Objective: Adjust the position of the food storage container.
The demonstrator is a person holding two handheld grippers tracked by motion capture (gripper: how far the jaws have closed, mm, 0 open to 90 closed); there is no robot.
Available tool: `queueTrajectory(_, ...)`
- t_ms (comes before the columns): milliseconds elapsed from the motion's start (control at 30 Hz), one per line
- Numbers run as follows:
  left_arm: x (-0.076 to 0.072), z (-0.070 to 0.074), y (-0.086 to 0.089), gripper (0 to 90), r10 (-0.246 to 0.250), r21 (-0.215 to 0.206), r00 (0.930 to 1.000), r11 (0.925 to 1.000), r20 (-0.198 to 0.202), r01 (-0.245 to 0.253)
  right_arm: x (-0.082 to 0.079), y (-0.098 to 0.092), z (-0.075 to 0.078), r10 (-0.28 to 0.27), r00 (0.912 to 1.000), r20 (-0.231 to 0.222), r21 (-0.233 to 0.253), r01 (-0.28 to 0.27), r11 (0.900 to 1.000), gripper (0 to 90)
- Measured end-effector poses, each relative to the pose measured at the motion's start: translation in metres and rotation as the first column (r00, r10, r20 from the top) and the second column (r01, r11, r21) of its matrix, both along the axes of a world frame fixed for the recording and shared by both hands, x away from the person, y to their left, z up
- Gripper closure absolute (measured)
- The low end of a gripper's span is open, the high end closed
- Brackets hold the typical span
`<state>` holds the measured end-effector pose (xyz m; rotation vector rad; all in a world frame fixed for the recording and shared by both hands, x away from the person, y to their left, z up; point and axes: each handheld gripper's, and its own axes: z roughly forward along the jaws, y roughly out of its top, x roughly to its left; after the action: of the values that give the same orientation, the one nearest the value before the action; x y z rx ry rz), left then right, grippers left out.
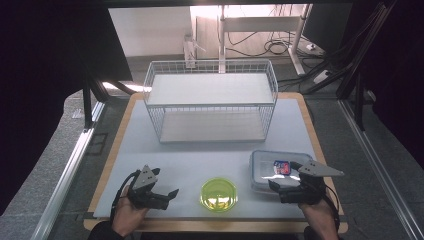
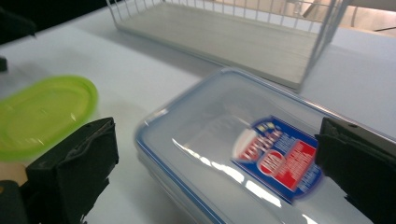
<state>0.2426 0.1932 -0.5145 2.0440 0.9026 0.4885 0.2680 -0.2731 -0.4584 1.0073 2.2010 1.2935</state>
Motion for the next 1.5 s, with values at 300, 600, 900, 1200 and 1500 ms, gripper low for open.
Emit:
queueTrajectory(300, 0.001, 0.002, -0.001, 6.0, -0.008, -0.016, 0.9977, 0.9999, -0.067, 0.006, -0.002, 0.003, -0.008, -0.003, 1.0000, 0.005, -0.108, 0.003, 0.994, 0.0)
queueTrajectory(600, -0.001, 0.009, -0.005, 4.5, -0.087, -0.069, 0.9923, 0.9943, -0.088, 0.081, -0.002, 0.006, -0.013, -0.006, 0.9999, -0.013, -0.134, 0.004, 0.991, 0.0)
queueTrajectory(900, -0.013, 0.024, -0.017, 26.3, -0.134, -0.059, 0.9906, 0.9895, -0.026, 0.132, -0.002, 0.009, -0.014, 0.015, 0.9986, -0.050, -0.144, -0.022, 0.989, 0.0)
queueTrajectory(1200, -0.026, 0.041, -0.043, 57.7, -0.222, -0.108, 0.9751, 0.9696, -0.008, 0.219, -0.003, 0.012, -0.011, 0.008, 0.9989, -0.047, -0.131, -0.014, 0.991, 0.0)
queueTrajectory(1500, -0.031, 0.043, -0.078, 89.6, -0.338, -0.123, 0.9408, 0.9351, -0.026, 0.332, -0.004, 0.013, -0.009, 0.010, 0.9998, -0.020, -0.133, -0.013, 0.991, 4.2)
